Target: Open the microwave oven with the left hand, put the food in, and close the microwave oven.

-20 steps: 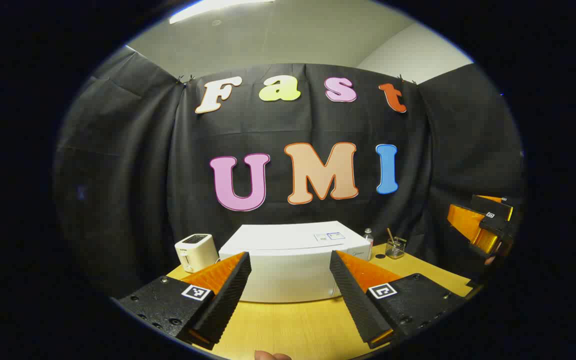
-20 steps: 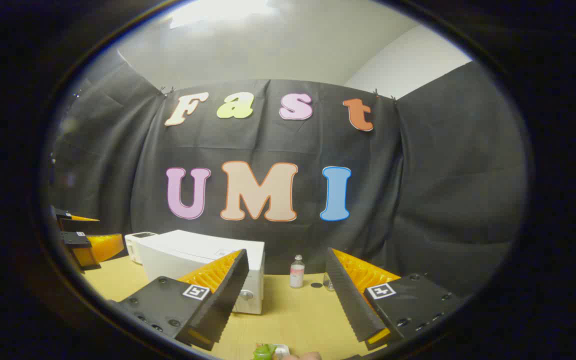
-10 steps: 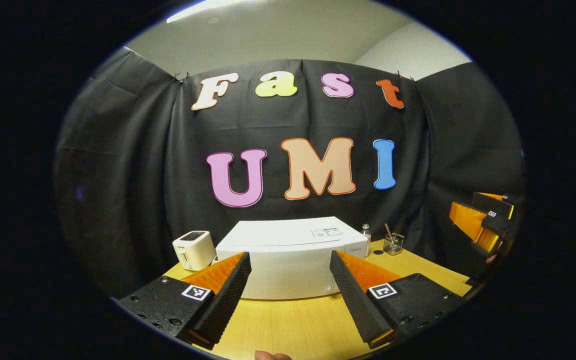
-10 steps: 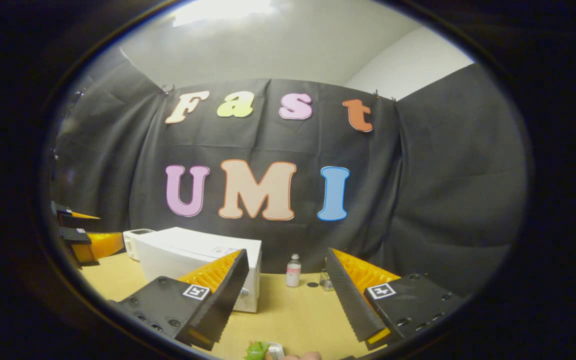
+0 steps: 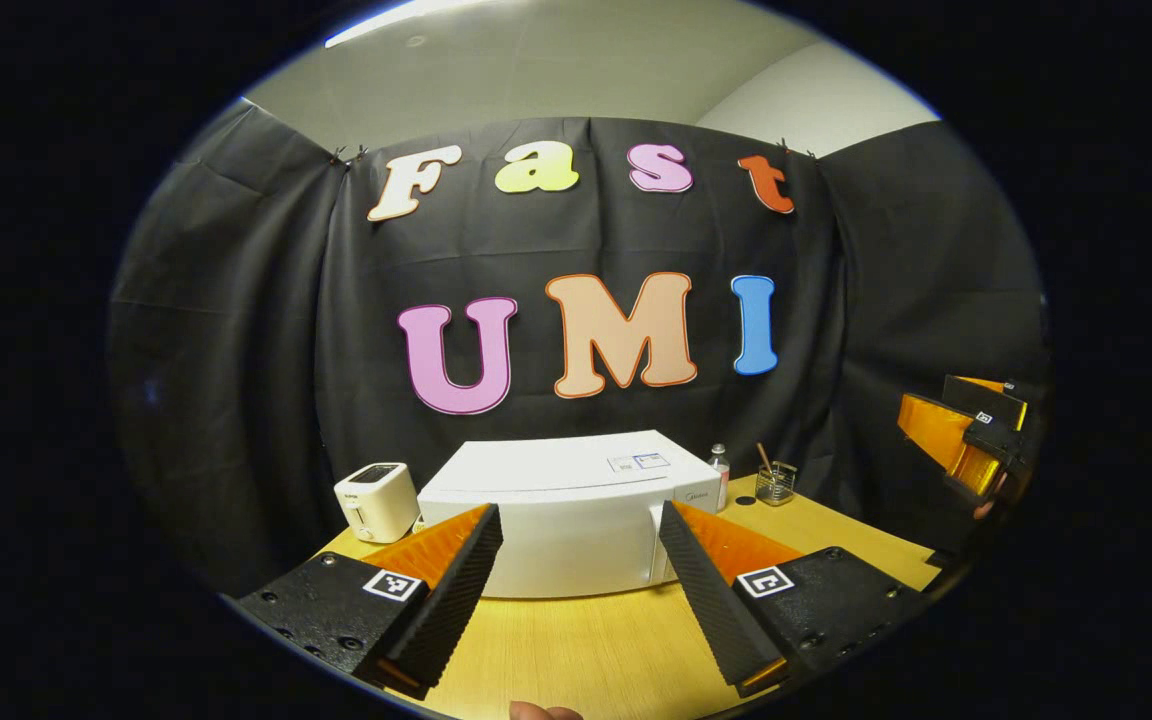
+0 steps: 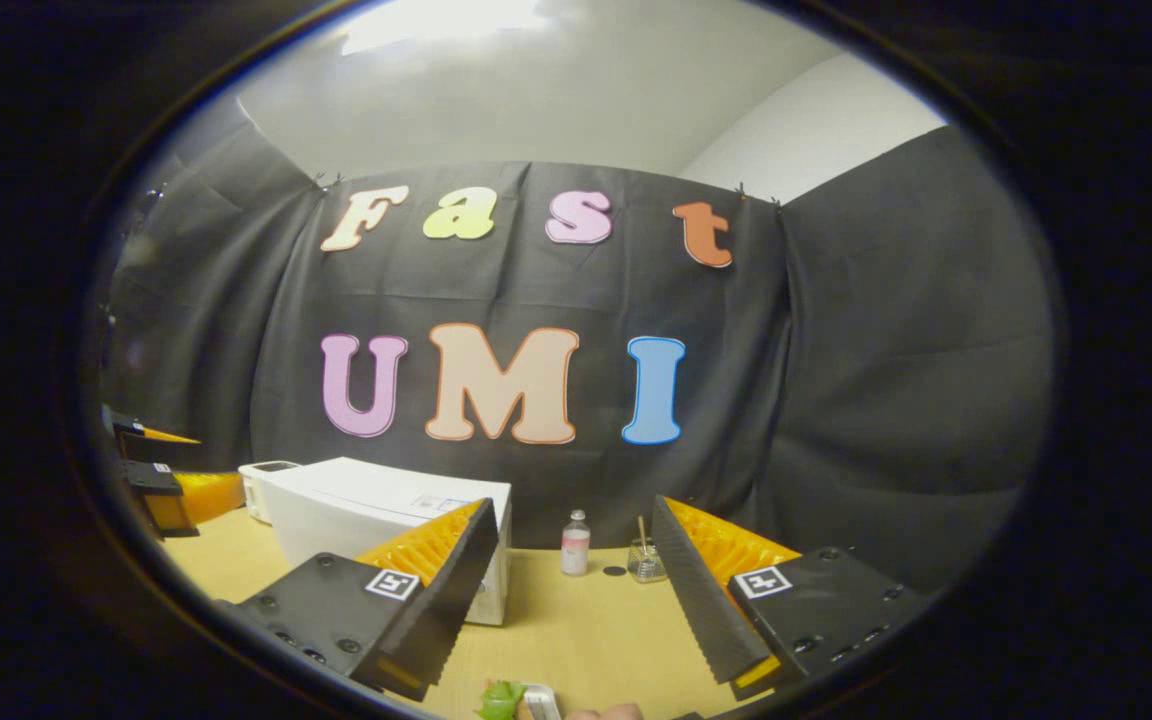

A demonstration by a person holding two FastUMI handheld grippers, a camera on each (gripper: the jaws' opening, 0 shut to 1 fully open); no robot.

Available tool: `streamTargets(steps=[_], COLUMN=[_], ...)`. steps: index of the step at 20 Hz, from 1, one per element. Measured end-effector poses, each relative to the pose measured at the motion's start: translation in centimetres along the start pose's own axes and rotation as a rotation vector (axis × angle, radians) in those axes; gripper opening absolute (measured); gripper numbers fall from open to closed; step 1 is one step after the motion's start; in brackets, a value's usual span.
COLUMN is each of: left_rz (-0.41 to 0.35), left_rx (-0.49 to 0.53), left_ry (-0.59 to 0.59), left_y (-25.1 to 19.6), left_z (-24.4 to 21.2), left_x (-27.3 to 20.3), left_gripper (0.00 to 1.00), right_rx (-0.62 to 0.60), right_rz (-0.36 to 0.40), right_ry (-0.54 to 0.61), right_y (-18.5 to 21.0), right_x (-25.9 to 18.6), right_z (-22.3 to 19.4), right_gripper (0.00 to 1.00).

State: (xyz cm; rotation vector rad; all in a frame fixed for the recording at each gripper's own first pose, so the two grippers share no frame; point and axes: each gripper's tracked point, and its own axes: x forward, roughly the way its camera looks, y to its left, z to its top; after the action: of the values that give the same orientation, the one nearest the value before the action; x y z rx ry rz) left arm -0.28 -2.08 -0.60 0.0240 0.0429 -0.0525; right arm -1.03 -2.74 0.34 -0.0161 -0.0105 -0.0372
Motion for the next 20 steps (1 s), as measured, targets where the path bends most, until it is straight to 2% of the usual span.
streamTargets(steps=[9,13,17,20], left_rz=[0.006,0.010,-0.001,-0.051], left_rx=[0.015,0.017,0.017,-0.049], left_ry=[0.014,0.021,0.021,0.026], left_y=[-0.2,-0.7,-2.0,-4.3], left_z=[-1.0,-2.1,-3.9,-6.4], left_x=[0.6,1.5,4.0,6.8], left_gripper=[0.98,0.99,0.98,0.98], right_rx=[0.019,0.030,0.011,0.028], right_rz=[0.009,0.037,0.059,0.063], right_ry=[0.006,0.013,0.028,0.044], right_y=[0.3,0.7,0.6,0.1], right_x=[-0.5,-1.1,-1.8,-2.3], right_z=[-0.2,-0.4,-0.7,-0.9], right_gripper=[0.96,0.96,0.96,0.96])
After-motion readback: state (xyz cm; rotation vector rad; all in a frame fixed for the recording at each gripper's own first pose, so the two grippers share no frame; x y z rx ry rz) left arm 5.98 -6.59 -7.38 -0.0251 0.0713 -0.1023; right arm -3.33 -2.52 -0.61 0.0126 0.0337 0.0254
